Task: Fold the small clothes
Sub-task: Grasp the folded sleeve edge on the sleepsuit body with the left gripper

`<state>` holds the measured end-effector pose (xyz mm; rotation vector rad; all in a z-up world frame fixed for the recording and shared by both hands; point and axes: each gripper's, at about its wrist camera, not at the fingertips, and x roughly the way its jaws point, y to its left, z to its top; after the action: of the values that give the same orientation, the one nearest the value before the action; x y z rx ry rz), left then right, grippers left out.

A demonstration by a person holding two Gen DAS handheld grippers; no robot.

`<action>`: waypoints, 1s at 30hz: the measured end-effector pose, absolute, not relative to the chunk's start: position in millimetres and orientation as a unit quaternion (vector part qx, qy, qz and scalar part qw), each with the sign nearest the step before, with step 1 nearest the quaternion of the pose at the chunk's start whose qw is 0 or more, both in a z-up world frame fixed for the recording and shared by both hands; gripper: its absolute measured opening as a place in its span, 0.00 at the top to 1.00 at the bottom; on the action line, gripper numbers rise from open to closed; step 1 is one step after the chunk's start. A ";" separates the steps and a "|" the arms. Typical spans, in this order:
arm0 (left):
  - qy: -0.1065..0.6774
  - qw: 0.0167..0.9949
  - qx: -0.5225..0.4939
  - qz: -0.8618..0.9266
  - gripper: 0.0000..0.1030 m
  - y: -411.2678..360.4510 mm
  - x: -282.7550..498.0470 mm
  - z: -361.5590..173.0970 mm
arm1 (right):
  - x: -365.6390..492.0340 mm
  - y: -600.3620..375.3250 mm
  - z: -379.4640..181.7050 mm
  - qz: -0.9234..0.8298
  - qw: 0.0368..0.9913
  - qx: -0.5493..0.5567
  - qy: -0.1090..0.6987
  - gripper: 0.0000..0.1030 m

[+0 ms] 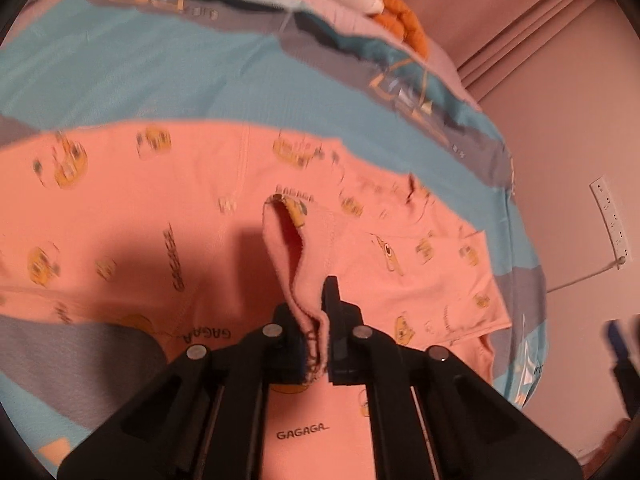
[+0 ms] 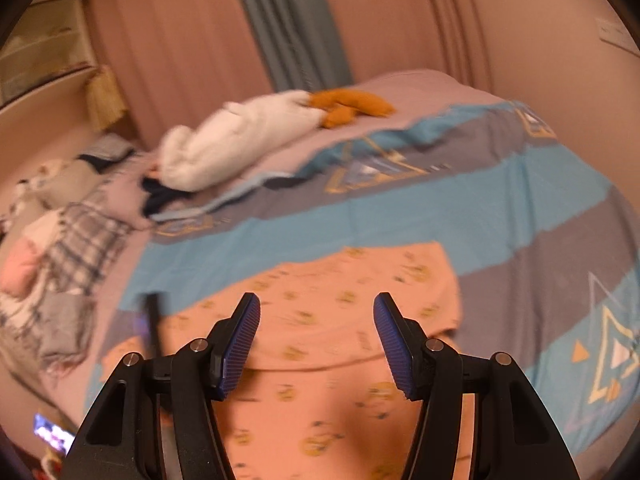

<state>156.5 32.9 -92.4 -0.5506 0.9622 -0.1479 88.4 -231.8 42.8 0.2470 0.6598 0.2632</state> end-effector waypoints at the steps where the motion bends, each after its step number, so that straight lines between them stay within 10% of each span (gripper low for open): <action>1: 0.449 0.854 -0.256 -0.068 0.95 34.0 155.5 -83.8 | 90.5 -236.2 38.3 0.117 0.929 0.122 0.328 0.43; 7: 0.413 0.878 -0.234 -0.066 0.95 42.9 153.8 -40.9 | 119.1 -269.4 9.4 0.068 0.917 0.145 0.366 0.43; 14: 0.412 0.884 -0.218 -0.035 0.95 66.9 159.2 -29.5 | 148.2 -276.3 -25.6 0.052 0.893 0.157 0.418 0.72; 30: 0.457 0.864 -0.212 0.006 0.94 98.7 163.7 -68.1 | 183.4 -247.7 -87.3 0.048 0.854 0.119 0.504 0.73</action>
<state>163.7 98.7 -68.1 -0.4440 0.9572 0.0136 183.4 -247.7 -87.3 0.2506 1.0610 0.1008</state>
